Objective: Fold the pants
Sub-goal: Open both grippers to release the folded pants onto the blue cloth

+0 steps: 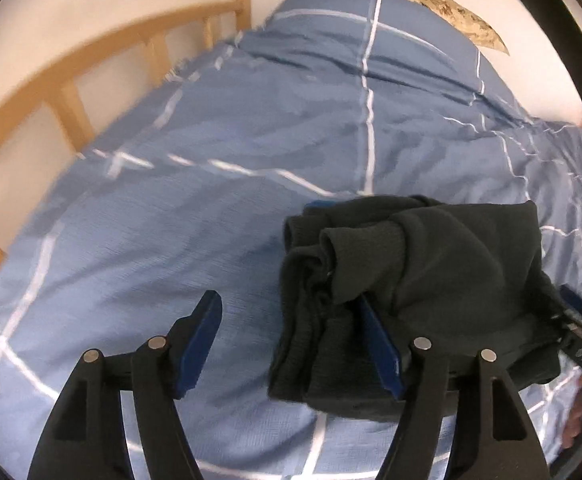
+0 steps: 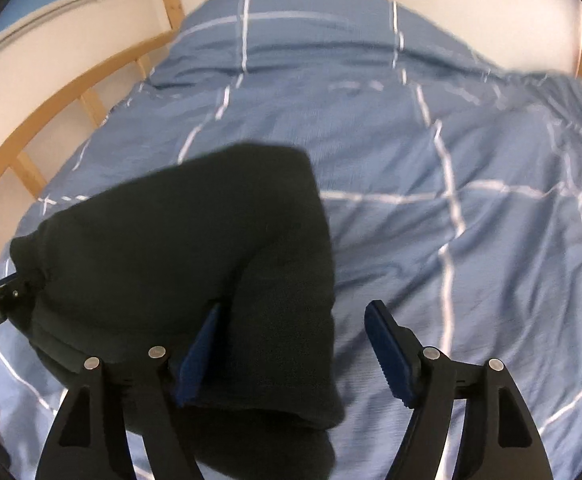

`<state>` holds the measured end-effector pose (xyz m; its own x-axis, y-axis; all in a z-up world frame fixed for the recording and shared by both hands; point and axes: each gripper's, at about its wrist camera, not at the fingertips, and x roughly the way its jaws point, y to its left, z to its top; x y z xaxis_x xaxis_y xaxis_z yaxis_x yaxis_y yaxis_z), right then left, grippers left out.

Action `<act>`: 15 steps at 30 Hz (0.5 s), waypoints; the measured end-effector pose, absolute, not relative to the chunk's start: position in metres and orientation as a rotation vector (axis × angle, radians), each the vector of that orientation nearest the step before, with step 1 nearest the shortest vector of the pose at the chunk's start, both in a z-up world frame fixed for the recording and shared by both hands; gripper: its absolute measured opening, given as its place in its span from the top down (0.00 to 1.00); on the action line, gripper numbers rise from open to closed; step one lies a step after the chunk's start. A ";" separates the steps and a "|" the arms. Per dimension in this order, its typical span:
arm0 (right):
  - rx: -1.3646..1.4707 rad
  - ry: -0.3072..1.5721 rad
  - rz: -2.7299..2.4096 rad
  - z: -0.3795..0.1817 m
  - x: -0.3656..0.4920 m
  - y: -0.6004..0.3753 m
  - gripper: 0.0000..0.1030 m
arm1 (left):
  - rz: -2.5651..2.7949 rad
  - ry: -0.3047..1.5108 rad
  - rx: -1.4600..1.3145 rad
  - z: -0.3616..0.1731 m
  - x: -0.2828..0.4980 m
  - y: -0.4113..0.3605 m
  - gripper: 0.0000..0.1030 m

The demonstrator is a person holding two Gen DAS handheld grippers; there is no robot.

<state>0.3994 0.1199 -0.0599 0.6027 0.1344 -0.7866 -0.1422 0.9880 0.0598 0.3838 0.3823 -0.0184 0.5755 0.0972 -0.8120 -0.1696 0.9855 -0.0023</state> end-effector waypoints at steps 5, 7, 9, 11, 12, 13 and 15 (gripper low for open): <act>0.014 0.825 0.138 -0.027 0.381 0.104 0.22 | 0.205 0.770 -0.029 0.025 0.345 0.368 0.26; 0.042 0.787 0.161 -0.012 0.367 0.095 0.22 | 0.178 0.740 -0.019 0.041 0.329 0.353 0.23; 0.053 0.757 0.183 0.003 0.349 0.088 0.22 | 0.172 0.714 -0.007 0.054 0.309 0.335 0.21; 0.038 0.733 0.191 0.013 0.332 0.084 0.22 | 0.165 0.705 0.011 0.064 0.287 0.317 0.16; 0.026 0.717 0.185 0.019 0.319 0.080 0.18 | 0.159 0.702 0.017 0.067 0.279 0.311 0.15; 0.018 0.709 0.183 0.022 0.310 0.078 0.16 | 0.151 0.700 0.024 0.070 0.270 0.304 0.14; 0.013 0.695 0.180 0.030 0.289 0.068 0.15 | 0.135 0.701 0.039 0.075 0.249 0.289 0.11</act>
